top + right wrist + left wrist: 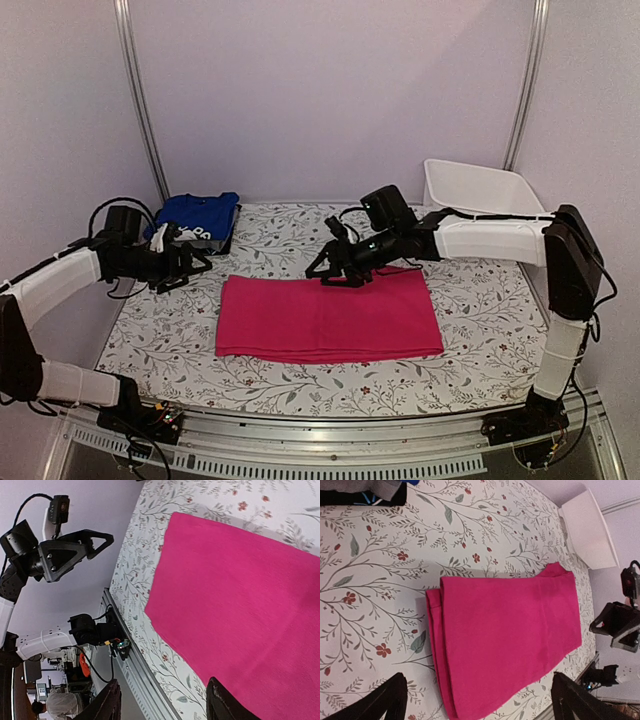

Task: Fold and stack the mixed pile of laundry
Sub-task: Pick up the 1/2-rectangle-folded trousers from the center of the board.

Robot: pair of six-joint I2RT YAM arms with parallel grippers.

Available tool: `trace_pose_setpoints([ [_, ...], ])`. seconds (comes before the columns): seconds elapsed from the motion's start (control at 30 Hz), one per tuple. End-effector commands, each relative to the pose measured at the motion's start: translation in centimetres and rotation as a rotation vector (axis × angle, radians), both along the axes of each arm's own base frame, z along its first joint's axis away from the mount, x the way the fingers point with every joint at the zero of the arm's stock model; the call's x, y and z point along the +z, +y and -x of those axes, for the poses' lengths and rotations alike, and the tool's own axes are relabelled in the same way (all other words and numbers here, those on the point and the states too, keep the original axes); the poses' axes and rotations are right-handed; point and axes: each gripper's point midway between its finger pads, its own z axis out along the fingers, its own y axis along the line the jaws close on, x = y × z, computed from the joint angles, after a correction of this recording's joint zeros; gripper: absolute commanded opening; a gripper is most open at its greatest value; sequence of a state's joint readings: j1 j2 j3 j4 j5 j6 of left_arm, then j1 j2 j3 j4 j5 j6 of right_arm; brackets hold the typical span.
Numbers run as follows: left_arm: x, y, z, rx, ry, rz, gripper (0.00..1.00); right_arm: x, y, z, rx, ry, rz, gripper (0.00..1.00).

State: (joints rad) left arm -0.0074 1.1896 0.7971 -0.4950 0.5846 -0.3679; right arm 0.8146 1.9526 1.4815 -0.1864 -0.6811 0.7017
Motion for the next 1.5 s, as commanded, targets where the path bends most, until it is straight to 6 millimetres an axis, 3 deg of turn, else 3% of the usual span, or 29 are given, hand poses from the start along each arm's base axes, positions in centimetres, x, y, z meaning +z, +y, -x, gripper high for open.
trace_pose_setpoints([
  [0.0,-0.7,-4.5,2.0,-0.123,0.028,0.058,1.00,-3.4,-8.3,-0.1,-0.124,0.022,0.162,0.57],
  [0.23,-1.3,-10.9,3.1,-0.294,0.046,0.062,0.96,-5.7,-19.5,0.2,-0.345,0.097,0.278,0.61],
  [0.4,-4.5,-14.9,3.5,-0.382,0.141,0.045,0.90,-7.8,-25.6,-0.1,-0.475,0.148,0.356,0.66],
  [0.5,-7.1,-15.9,3.5,-0.390,0.211,0.013,0.88,-9.2,-28.4,-0.9,-0.524,0.153,0.410,0.68],
  [0.83,-13.1,-15.0,2.7,-0.316,0.381,-0.088,0.86,-15.2,-28.8,-1.3,-0.396,0.211,0.524,0.63],
  [1.07,-12.8,-15.3,1.4,-0.300,0.374,-0.105,0.90,-16.0,-27.9,-1.7,-0.343,0.232,0.482,0.43],
  [1.17,-12.0,-15.0,0.8,-0.289,0.358,-0.117,0.94,-15.5,-28.6,-2.0,-0.361,0.237,0.456,0.22],
  [1.27,-10.9,-14.5,0.1,-0.266,0.332,-0.109,0.98,-13.6,-29.4,-2.9,-0.396,0.231,0.389,0.01],
  [1.47,-7.8,-13.7,-1.3,-0.232,0.258,-0.111,1.00,-7.9,-32.7,-4.7,-0.495,0.152,0.332,0.00],
])
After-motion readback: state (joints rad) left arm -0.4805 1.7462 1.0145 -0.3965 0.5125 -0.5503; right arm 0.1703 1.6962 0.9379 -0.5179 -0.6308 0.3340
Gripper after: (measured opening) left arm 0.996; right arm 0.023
